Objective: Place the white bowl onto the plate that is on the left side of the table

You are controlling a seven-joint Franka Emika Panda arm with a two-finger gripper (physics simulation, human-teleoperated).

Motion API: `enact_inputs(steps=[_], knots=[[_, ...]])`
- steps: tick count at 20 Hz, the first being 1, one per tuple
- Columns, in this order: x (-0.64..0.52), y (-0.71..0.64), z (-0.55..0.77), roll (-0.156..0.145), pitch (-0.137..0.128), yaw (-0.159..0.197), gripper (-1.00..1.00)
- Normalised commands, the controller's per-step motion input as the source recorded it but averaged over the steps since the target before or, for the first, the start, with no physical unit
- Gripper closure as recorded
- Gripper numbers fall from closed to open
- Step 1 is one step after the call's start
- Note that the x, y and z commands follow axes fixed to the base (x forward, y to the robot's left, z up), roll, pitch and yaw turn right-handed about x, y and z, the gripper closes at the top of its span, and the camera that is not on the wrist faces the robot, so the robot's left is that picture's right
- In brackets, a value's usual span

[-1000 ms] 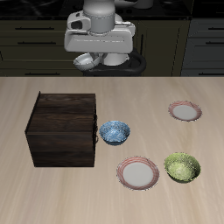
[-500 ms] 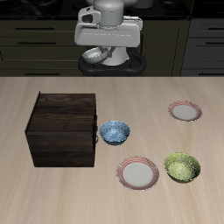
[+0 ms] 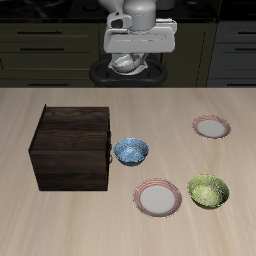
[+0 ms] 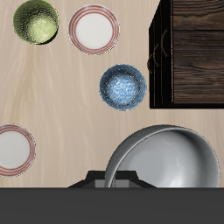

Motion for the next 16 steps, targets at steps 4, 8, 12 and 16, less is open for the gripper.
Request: enact_inputs(steps=[4,8,12,16], knots=[[-0.16,0.4,-0.19,-0.013,0.011,-0.022,1.0],[-0.12,0.35,-0.05,-0.001,-0.007,-0.044,1.0],[-0.06,0.34,-0.07,-0.007,0.023,-0.052,1.0],[-0.1,0.47,-0.06,0.015,-0.023,-0.013,1.0]])
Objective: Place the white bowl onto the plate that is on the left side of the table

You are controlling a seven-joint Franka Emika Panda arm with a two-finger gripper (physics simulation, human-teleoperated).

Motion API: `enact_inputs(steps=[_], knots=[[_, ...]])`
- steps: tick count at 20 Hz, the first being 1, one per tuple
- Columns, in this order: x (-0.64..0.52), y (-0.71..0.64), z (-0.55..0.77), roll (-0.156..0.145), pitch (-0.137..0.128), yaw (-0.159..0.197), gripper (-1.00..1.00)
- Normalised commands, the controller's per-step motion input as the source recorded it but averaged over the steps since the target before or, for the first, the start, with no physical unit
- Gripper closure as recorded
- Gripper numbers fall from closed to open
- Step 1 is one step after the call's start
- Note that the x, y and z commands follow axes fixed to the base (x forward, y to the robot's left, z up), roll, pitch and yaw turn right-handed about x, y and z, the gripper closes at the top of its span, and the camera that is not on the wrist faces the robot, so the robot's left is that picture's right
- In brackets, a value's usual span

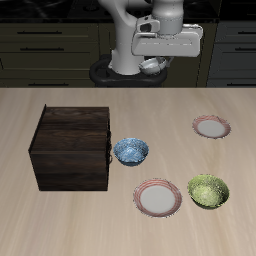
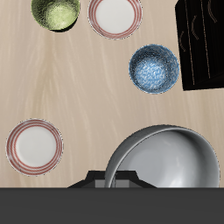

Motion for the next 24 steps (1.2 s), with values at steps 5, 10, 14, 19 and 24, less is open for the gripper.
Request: enact_inputs(steps=[5,10,14,19,24], knots=[[-0.18,0.61,-0.04,0.022,-0.032,-0.041,1.0],[-0.15,0.37,0.01,-0.009,-0.027,-0.014,1.0],[-0.1,0.37,-0.07,0.02,0.013,-0.011,1.0],[-0.04,0.37,-0.1,0.009,-0.009,0.029,1.0],[0.01,0.4,-0.12,0.033,0.017,0.01,1.0]])
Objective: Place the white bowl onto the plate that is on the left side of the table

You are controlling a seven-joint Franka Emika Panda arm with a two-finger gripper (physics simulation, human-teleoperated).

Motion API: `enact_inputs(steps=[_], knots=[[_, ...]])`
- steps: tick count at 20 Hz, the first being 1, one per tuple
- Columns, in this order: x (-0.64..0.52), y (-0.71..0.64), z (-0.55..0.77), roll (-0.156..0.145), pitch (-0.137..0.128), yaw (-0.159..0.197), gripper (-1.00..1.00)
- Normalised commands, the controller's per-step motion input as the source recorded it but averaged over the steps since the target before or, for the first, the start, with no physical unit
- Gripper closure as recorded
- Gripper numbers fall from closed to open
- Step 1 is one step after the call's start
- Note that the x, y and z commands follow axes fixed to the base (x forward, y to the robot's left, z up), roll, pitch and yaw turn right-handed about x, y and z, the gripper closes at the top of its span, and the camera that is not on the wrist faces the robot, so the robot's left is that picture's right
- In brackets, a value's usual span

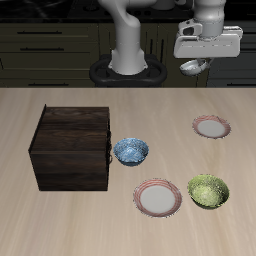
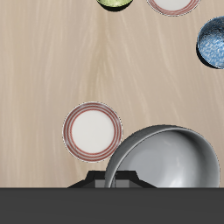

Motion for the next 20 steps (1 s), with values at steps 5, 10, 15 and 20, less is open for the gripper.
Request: enact_inputs(steps=[5,10,15,20], knots=[[0.02,0.25,-0.06,0.002,0.005,0.014,1.0],[0.0,0.41,-0.14,0.028,0.021,0.014,1.0],[0.05,0.36,-0.11,0.008,0.002,0.024,1.0],[0.11,0.08,-0.18,-0.005,0.015,0.024,1.0]])
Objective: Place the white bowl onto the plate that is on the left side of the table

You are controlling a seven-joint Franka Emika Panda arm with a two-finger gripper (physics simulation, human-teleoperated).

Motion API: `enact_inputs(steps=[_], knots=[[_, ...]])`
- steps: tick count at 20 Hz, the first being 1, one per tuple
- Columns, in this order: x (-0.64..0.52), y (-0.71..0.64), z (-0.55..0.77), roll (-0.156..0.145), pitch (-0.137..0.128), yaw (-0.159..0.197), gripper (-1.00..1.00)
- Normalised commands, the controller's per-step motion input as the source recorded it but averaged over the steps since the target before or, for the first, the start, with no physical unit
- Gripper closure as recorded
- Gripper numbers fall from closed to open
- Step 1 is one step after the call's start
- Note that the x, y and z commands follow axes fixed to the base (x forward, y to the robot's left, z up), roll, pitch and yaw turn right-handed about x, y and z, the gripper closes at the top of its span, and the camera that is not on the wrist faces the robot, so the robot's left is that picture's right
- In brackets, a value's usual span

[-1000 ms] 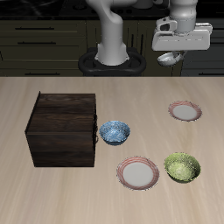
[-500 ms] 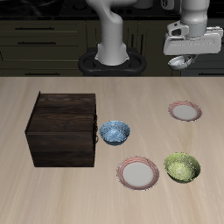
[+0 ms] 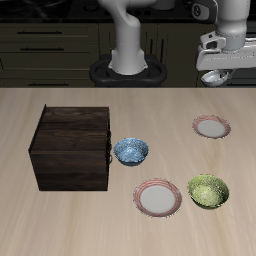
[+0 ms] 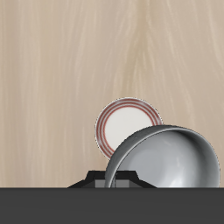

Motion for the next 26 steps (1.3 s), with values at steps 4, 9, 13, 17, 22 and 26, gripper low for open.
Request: enact_inputs(steps=[4,9,13,17,22,26], knots=[[0.16,0.0,-0.31,-0.02,0.023,0.034,1.0],[0.08,-0.06,-0.25,-0.03,0.009,0.027,1.0],[0.08,-0.07,-0.41,-0.017,0.067,-0.001,1.0],[0.08,-0.07,-0.37,-0.035,0.032,0.013,1.0],[0.07,0.02,-0.44,-0.026,0.046,0.016,1.0],[-0.03,0.11,-0.24,-0.018,-0.005,0.026,1.0]])
